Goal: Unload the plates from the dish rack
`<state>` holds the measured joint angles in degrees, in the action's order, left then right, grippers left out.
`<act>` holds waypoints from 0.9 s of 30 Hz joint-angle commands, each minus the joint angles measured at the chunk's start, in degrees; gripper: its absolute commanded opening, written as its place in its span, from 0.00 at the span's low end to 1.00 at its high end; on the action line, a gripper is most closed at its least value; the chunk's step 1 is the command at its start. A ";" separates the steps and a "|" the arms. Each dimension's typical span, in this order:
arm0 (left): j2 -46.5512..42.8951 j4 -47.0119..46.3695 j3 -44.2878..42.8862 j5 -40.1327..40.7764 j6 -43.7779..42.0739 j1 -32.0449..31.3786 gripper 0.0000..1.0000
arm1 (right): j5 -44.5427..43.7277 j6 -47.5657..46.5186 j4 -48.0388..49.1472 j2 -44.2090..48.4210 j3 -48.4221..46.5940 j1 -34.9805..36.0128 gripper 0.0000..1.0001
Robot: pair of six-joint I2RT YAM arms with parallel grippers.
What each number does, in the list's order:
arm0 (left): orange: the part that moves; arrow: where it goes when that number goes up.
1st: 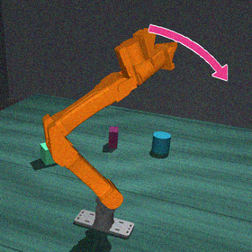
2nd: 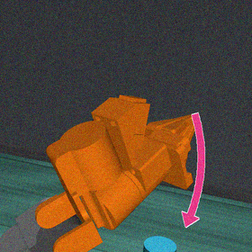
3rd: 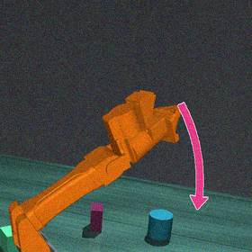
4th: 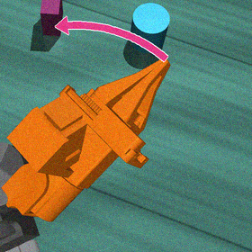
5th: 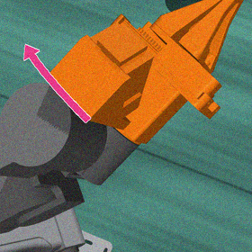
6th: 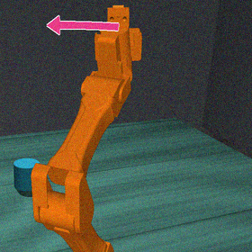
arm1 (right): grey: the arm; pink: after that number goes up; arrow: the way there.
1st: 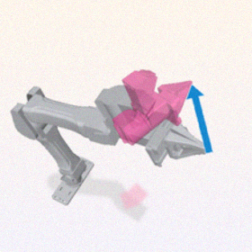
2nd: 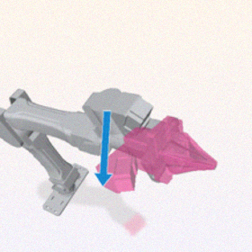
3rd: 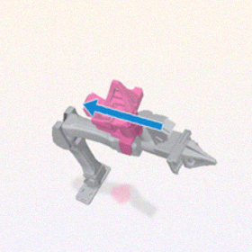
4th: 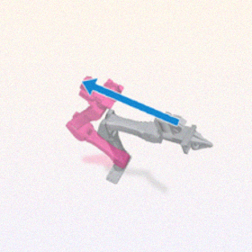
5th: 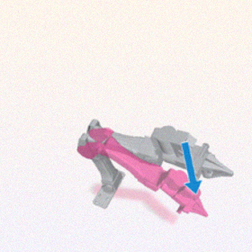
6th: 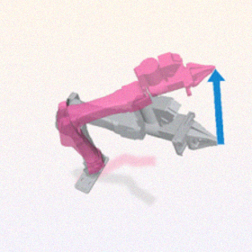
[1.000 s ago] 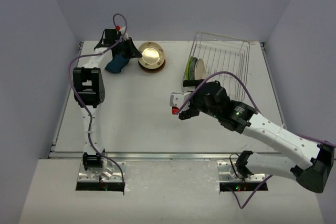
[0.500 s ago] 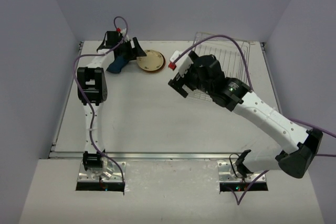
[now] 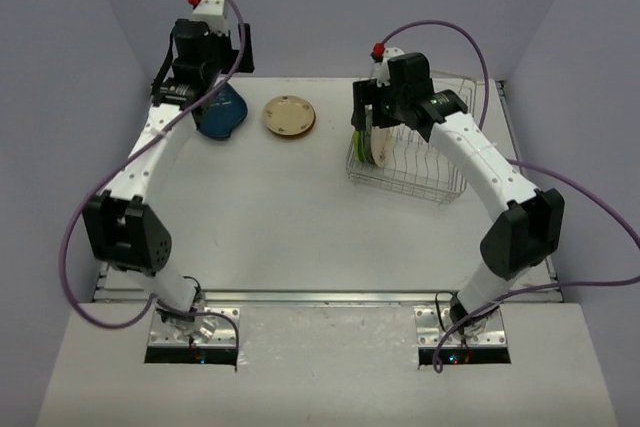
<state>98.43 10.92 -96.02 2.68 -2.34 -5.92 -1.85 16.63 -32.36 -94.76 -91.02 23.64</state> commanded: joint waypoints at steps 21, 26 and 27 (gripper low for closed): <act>-22.93 -6.36 25.70 2.94 -6.01 -3.57 1.00 | -4.19 8.43 -1.65 -19.19 -11.10 -6.32 0.49; -22.93 -5.93 25.98 3.12 -6.19 -3.57 1.00 | -4.61 8.16 -1.57 -20.30 -10.14 -6.94 0.42; -22.93 -6.09 26.15 3.13 -6.27 -3.57 1.00 | -3.93 8.26 -1.57 -20.39 -10.05 -6.95 0.39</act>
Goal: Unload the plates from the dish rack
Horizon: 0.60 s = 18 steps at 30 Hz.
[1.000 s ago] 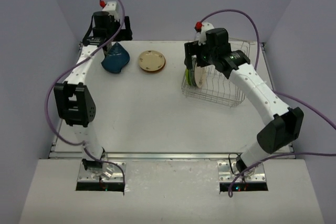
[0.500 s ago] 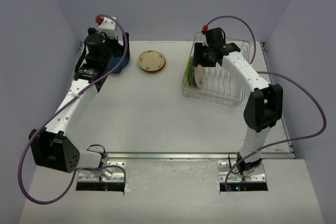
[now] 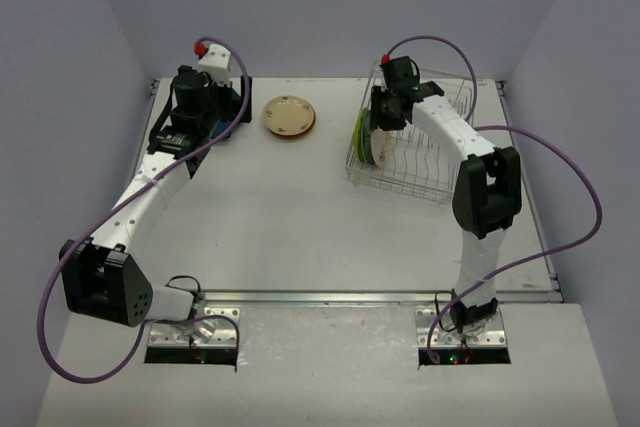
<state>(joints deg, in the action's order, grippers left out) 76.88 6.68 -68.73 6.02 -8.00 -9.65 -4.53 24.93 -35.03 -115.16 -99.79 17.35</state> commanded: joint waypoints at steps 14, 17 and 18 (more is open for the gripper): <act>1.56 2.02 -4.57 0.48 1.84 0.25 1.00 | 14.19 10.23 -0.64 7.23 1.64 -2.95 0.00; 2.44 4.17 -6.53 -0.51 3.70 0.25 1.00 | 20.66 12.18 -0.55 10.56 2.92 -6.73 0.00; 2.48 4.44 -6.88 -0.71 4.05 0.25 1.00 | 22.60 12.68 -0.43 11.97 3.16 -8.04 0.00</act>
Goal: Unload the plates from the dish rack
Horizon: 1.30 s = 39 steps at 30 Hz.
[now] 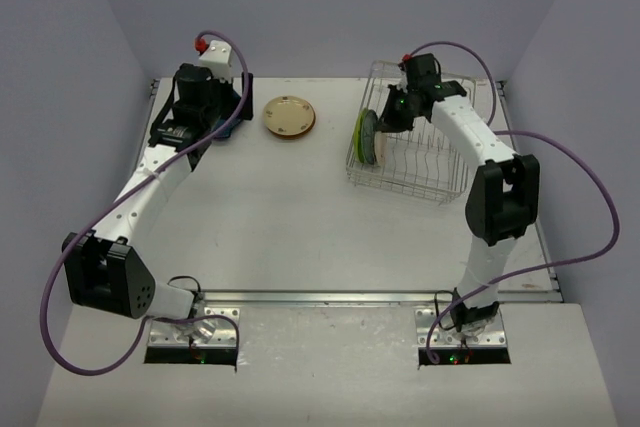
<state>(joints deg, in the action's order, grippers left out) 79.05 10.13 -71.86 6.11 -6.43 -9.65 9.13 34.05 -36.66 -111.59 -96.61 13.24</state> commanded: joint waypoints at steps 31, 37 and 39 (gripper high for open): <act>-0.51 23.73 -8.12 -64.94 4.51 9.65 1.00 | 2.97 -88.87 -0.50 46.95 33.44 31.81 0.00; 1.88 35.47 -8.18 -63.61 -7.48 7.26 0.98 | -13.36 -110.20 14.07 56.47 52.61 44.09 0.00; 1.86 37.11 -6.99 -62.13 -9.38 5.00 0.97 | -14.90 -114.53 18.54 58.24 56.24 45.29 0.00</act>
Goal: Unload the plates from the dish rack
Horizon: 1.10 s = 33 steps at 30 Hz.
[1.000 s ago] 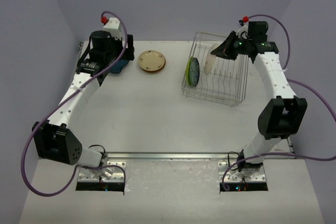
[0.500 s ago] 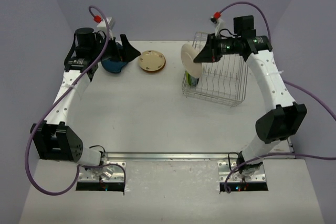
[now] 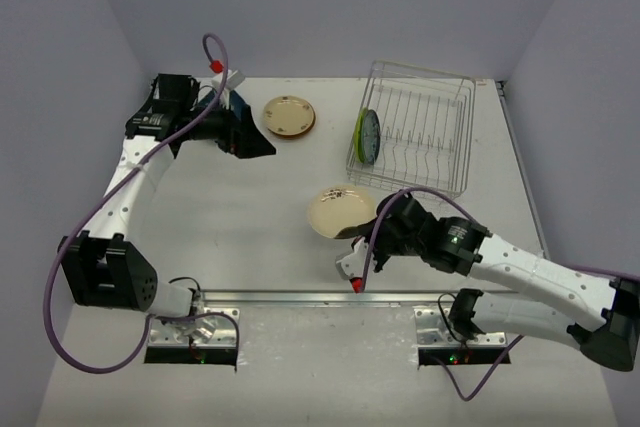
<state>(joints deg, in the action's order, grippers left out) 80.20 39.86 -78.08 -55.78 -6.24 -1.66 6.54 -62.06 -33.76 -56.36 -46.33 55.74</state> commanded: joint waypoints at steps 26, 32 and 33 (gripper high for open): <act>5.32 -7.30 9.17 9.48 1.61 -19.43 0.06 | -9.49 -26.31 30.70 8.10 16.10 6.57 0.01; 6.44 -12.92 6.62 9.04 6.62 -14.55 0.00 | -16.52 -14.32 29.13 5.26 13.77 6.57 0.81; 7.33 -13.58 4.37 8.53 8.54 -13.28 0.00 | -17.92 -10.88 27.86 4.79 13.11 6.57 0.88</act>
<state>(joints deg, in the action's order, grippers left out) 85.84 33.66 -68.93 -45.74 -2.83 -19.75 -6.39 -83.82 -8.02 -50.09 -29.39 61.92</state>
